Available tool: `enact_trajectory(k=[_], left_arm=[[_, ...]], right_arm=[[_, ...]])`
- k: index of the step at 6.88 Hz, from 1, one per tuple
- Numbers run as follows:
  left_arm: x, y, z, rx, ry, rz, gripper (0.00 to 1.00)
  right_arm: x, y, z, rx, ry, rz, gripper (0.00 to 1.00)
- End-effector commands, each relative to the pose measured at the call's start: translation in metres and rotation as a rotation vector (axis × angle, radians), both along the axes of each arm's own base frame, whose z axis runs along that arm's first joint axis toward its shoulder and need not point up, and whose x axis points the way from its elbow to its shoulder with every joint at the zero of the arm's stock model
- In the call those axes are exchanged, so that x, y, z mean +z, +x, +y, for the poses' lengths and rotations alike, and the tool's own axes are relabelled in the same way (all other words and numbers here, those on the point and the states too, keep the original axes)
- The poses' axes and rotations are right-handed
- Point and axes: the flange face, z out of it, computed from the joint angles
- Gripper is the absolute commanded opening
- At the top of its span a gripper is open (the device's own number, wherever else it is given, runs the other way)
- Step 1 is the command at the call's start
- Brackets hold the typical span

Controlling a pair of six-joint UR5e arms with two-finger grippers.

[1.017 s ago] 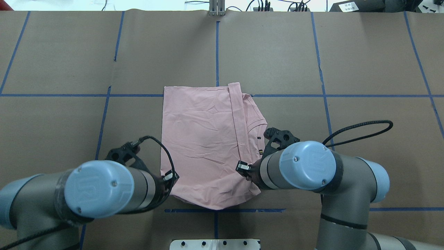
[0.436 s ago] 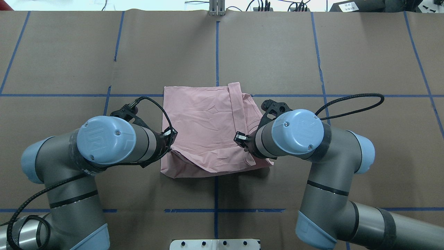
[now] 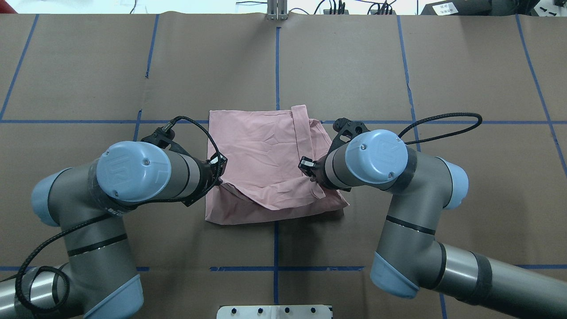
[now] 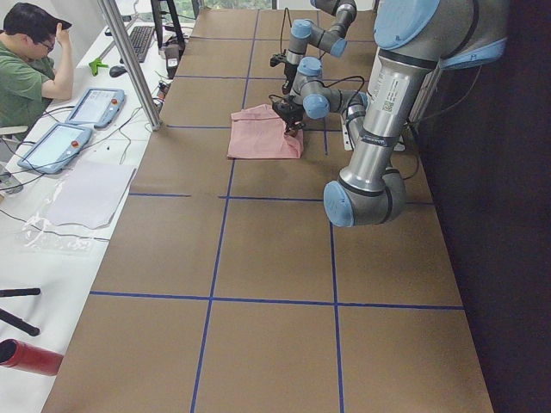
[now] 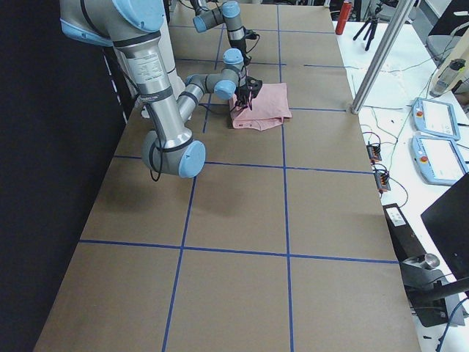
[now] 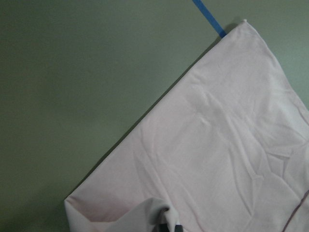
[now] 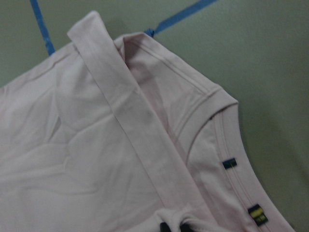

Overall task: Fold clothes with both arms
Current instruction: 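Lift the near edge and fold it away from the robot with both grippers, then release the shirt and raise both grippers away from it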

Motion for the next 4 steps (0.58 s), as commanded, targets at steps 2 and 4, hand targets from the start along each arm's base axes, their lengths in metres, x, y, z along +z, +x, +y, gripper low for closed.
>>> enact_trajectory(k=[2, 4], left_arm=[[0.029, -0.005, -0.177, -0.211, -0.01, -0.04, 0.05], [0.062, -0.024, -0.24, -0.172, 0.095, -0.086, 0.99]], right_arm=[[0.01, -0.017, -0.141, 0.136, 0.008, 0.002, 0.0], [0.002, -0.028, -0.211, 0.183, -0.011, 0.041, 1.0]])
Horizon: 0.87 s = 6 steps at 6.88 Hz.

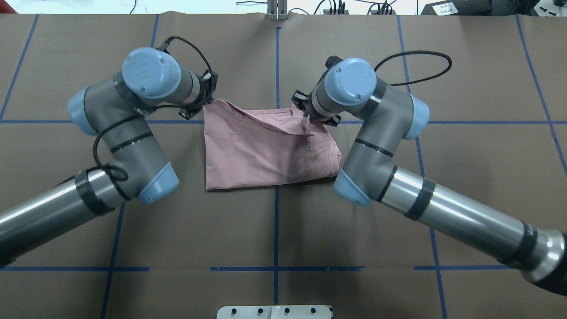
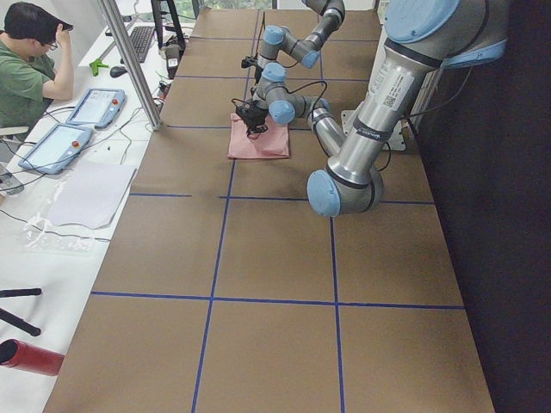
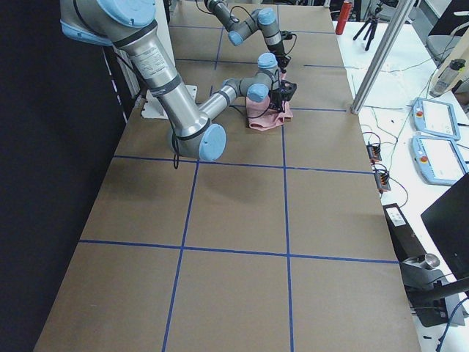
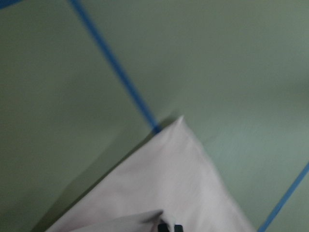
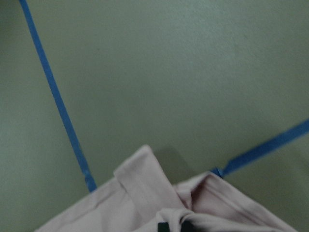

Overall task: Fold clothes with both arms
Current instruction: 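Release the shirt and raise both grippers away from it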

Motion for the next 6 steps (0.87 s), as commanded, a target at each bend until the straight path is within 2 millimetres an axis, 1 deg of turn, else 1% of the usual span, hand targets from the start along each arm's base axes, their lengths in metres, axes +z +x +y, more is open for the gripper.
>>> enact_trajectory(k=[1, 2, 3, 4, 5, 6], left_arm=[[0.021, -0.02, -0.043, 0.008, 0.059, -0.042, 1.0], [0.021, -0.019, -0.042, 0.012, 0.062, -0.042, 1.0], [0.023, -0.02, -0.04, 0.039, 0.073, -0.048, 1.0], [0.02, -0.021, -0.037, 0.093, 0.066, -0.033, 1.0], [0.015, -0.046, -0.04, 0.095, 0.078, -0.02, 1.0], [0.029, -0.075, -0.029, 0.141, 0.11, -0.037, 1.0]], right_arm=[[-0.008, 0.004, -0.067, 0.032, -0.028, 0.026, 1.0], [-0.006, 0.017, -0.082, 0.039, -0.038, 0.028, 1.0], [0.001, 0.039, -0.1, 0.024, -0.063, 0.017, 1.0], [0.002, 0.046, -0.101, -0.054, 0.0, 0.043, 1.0], [-0.003, 0.037, -0.088, -0.102, 0.015, 0.036, 1.0], [-0.017, 0.015, -0.059, -0.153, -0.005, 0.057, 1.0]])
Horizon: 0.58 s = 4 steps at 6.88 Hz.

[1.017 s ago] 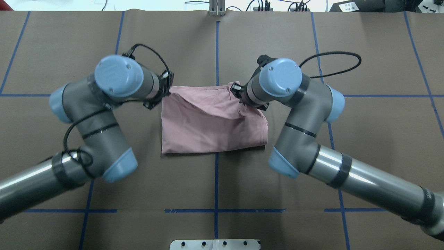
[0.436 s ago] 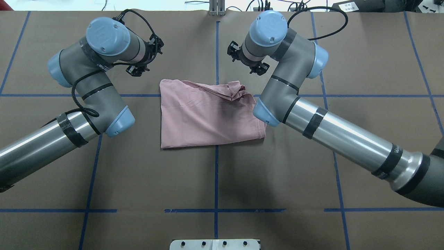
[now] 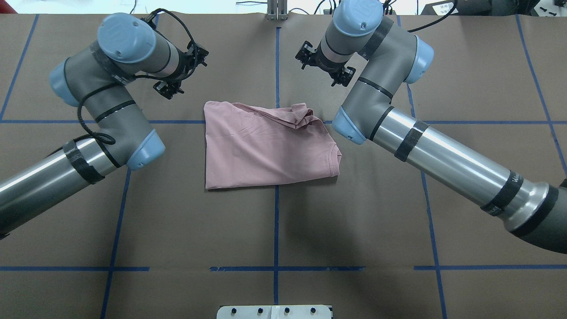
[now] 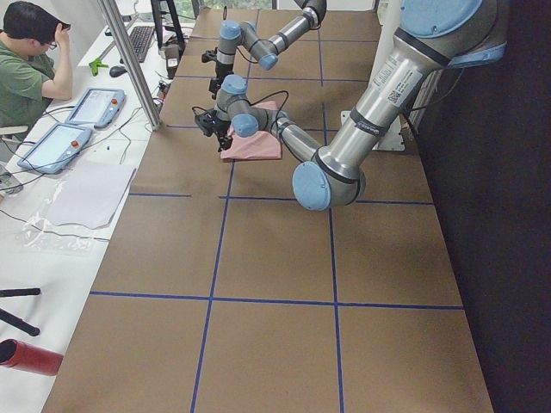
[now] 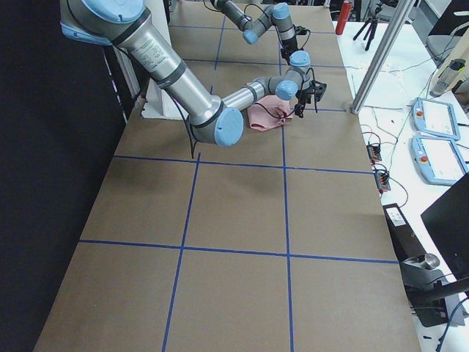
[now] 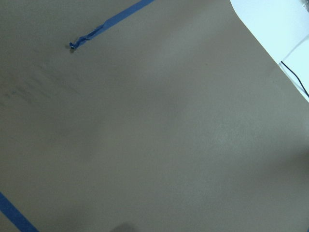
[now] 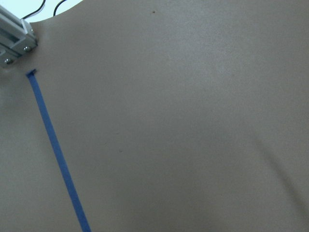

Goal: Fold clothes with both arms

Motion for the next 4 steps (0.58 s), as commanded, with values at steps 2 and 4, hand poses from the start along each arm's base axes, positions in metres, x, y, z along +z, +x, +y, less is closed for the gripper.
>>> enact_trajectory(k=[2, 4], left_arm=[[0.015, -0.072, -0.007, 0.076, 0.081, -0.071, 1.0], [0.045, -0.12, -0.02, 0.125, 0.122, -0.123, 1.0]], right_arm=[[-0.045, -0.031, 0.057, -0.116, 0.029, 0.024, 1.0], [-0.042, -0.032, 0.065, -0.212, 0.089, 0.102, 1.0]])
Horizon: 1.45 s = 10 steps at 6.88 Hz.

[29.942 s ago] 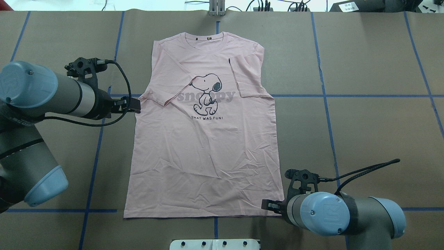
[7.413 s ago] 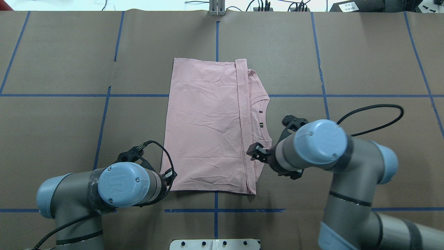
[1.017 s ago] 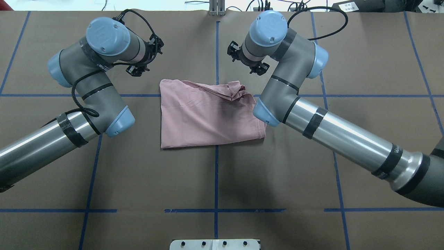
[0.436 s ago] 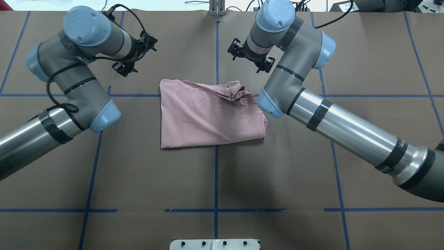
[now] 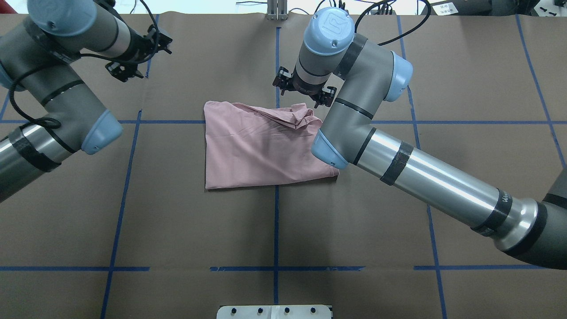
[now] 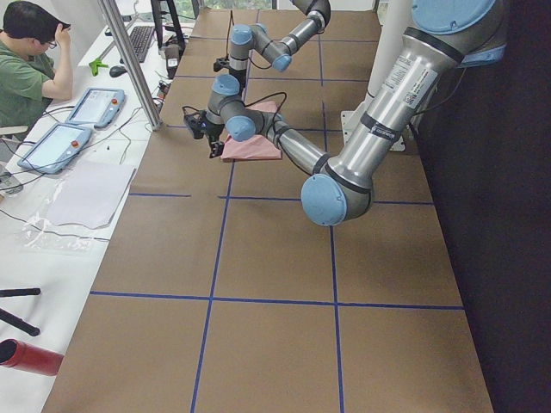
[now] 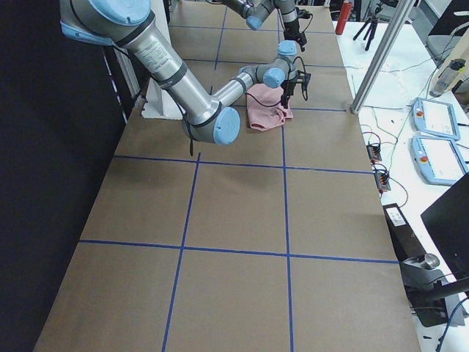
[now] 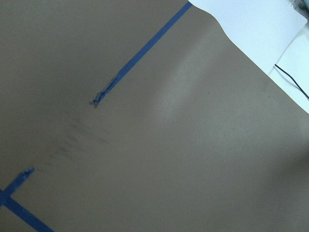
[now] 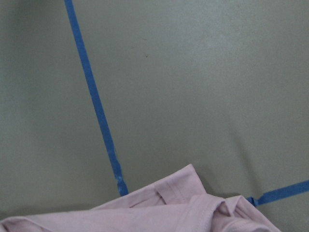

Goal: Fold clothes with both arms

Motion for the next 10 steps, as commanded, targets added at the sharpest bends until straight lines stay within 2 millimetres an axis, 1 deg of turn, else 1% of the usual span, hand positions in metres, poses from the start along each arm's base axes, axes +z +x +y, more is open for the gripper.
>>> enact_trajectory(k=[1, 2, 3, 4, 5, 6, 7, 8, 9, 10], left_arm=[[0.028, -0.034, -0.006, 0.045, 0.029, -0.048, 1.0], [0.029, -0.041, -0.009, 0.04, 0.03, -0.05, 1.0], [0.029, -0.04, -0.008, 0.048, 0.028, -0.043, 1.0], [0.029, -0.04, -0.008, 0.049, 0.026, -0.043, 1.0], [0.027, -0.042, -0.007, 0.046, 0.029, -0.04, 1.0], [0.029, -0.042, -0.006, 0.047, 0.026, -0.04, 1.0], [0.03, -0.042, -0.005, 0.048, 0.023, -0.04, 1.0], [0.029, -0.042, -0.004, 0.047, 0.025, -0.038, 1.0], [0.025, -0.043, -0.003, 0.044, 0.031, -0.033, 1.0], [0.023, -0.044, -0.001, 0.048, 0.035, -0.029, 1.0]], right_arm=[[-0.011, -0.029, 0.036, -0.135, 0.084, 0.133, 1.0], [-0.011, -0.061, 0.062, -0.197, 0.179, 0.24, 1.0], [-0.002, -0.07, 0.067, -0.243, 0.218, 0.288, 1.0], [0.006, -0.079, 0.062, -0.279, 0.26, 0.338, 1.0], [0.009, -0.082, 0.053, -0.308, 0.284, 0.364, 1.0], [0.022, -0.082, 0.042, -0.309, 0.299, 0.411, 1.0], [0.036, -0.068, 0.019, -0.32, 0.31, 0.449, 1.0], [0.041, -0.032, -0.019, -0.304, 0.322, 0.472, 1.0], [0.051, 0.01, -0.054, -0.299, 0.31, 0.475, 1.0], [0.071, 0.062, -0.085, -0.31, 0.251, 0.417, 1.0]])
